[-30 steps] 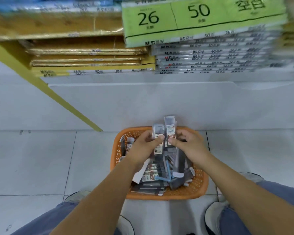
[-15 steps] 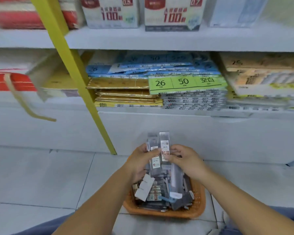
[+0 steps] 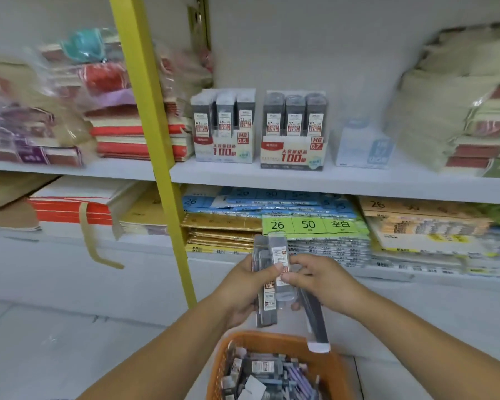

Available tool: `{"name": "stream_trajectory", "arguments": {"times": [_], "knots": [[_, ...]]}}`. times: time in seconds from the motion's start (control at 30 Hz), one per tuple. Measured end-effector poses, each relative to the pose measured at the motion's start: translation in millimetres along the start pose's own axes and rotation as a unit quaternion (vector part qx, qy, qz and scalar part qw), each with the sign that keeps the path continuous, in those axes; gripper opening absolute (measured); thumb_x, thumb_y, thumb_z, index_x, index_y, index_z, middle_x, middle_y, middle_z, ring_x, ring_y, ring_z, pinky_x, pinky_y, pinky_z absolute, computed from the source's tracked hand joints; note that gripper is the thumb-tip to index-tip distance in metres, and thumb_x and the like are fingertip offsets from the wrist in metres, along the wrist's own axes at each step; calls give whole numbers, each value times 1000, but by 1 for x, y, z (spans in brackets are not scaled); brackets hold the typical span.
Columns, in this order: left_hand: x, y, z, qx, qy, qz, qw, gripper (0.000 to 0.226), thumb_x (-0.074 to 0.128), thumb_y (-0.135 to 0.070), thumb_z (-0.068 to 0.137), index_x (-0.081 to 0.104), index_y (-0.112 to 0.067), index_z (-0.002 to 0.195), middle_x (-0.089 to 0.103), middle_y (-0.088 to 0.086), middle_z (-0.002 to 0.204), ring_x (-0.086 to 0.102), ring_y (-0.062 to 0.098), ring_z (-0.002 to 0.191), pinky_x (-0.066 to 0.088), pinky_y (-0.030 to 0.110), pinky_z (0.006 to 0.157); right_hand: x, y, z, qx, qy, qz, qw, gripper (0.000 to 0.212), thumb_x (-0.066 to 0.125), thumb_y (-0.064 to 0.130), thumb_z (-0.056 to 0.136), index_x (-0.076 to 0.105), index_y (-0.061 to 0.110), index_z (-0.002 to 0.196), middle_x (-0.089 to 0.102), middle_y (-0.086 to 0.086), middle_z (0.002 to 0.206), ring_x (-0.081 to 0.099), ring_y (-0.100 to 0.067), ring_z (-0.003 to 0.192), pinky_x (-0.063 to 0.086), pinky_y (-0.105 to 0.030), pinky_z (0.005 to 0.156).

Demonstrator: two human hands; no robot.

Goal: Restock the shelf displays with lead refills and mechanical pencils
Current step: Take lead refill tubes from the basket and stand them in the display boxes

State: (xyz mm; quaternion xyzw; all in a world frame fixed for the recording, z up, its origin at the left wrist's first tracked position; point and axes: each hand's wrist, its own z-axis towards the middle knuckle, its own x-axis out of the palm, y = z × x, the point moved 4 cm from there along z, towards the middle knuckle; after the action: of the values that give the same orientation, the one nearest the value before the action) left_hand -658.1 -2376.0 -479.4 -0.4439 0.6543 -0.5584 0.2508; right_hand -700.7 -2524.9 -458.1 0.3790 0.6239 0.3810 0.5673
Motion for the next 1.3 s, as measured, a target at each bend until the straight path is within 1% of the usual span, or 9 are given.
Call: {"name": "stream_trajectory", "arguments": {"times": [0.27, 0.4, 0.63, 0.73, 0.9, 1.0, 1.13, 1.23, 1.3], "knots": [[-11, -58, -6, 68, -2, 71, 995, 25, 65, -19, 96, 62, -27, 120, 77, 2, 110, 72, 26, 106, 53, 53, 99, -50, 46, 6, -50, -116, 46, 991, 9, 57, 26, 97, 66, 23, 98, 75, -3, 78, 73, -19, 69, 52, -28, 64], [-7, -36, -8, 10, 44, 23, 999, 26, 64, -13, 97, 63, -22, 120, 77, 8, 108, 75, 28, 98, 60, 40, 75, -40, 35, 15, -29, -164, 122, 979, 15, 51, 22, 100, 66, 19, 102, 73, -5, 75, 71, -15, 63, 48, -17, 48], [-16, -26, -16, -29, 78, -3, 997, 35, 65, -13, 95, 59, -21, 128, 75, 17, 112, 73, 34, 102, 61, 45, 81, -26, 36, 19, -88, -235, 171, 953, 19, 47, 18, 102, 65, 22, 99, 72, -5, 77, 70, -18, 71, 55, -26, 65], [-26, -33, -17, -7, 53, 23, 998, 32, 65, -14, 95, 60, -21, 126, 76, 15, 108, 75, 30, 97, 61, 41, 77, -20, 36, 21, -89, -203, 83, 972, 16, 54, 22, 98, 66, 34, 100, 72, 7, 89, 65, -5, 80, 48, -12, 62], [-44, -48, -19, 3, 40, 33, 999, 28, 68, -13, 93, 65, -22, 119, 77, 10, 107, 73, 29, 99, 58, 34, 71, -15, 36, 14, -143, -63, -218, 963, 60, 78, 39, 76, 48, 47, 127, 32, 24, 138, 31, 11, 126, 25, -11, 107], [-43, -50, -17, -11, 67, 16, 998, 32, 69, -11, 91, 64, -20, 121, 76, 14, 109, 73, 32, 101, 59, 36, 74, -17, 40, 11, -194, -80, -273, 939, 51, 76, 33, 80, 54, 44, 124, 39, 20, 127, 40, 6, 117, 34, -13, 98], [-40, -58, -15, -2, 104, -39, 994, 45, 71, -16, 83, 60, -18, 127, 74, 14, 116, 72, 33, 106, 62, 43, 78, -39, 44, 7, -227, -167, -447, 849, 28, 62, 43, 86, 75, 27, 104, 57, 5, 107, 51, -18, 98, 35, -28, 78], [-40, -64, -12, 32, 89, -64, 993, 45, 70, -16, 83, 59, -17, 127, 74, 12, 118, 73, 33, 104, 63, 41, 75, -54, 48, -3, -177, -190, -284, 923, 20, 50, 49, 87, 66, 41, 78, 48, 15, 87, 46, -10, 83, 31, -23, 70], [-33, -66, -10, 50, 70, -62, 994, 39, 67, -13, 90, 58, -17, 128, 75, 11, 115, 74, 31, 101, 62, 37, 71, -51, 47, -6, -134, -143, -98, 976, 16, 56, 37, 93, 65, 50, 90, 61, 17, 92, 57, -6, 84, 41, -19, 71]]}}
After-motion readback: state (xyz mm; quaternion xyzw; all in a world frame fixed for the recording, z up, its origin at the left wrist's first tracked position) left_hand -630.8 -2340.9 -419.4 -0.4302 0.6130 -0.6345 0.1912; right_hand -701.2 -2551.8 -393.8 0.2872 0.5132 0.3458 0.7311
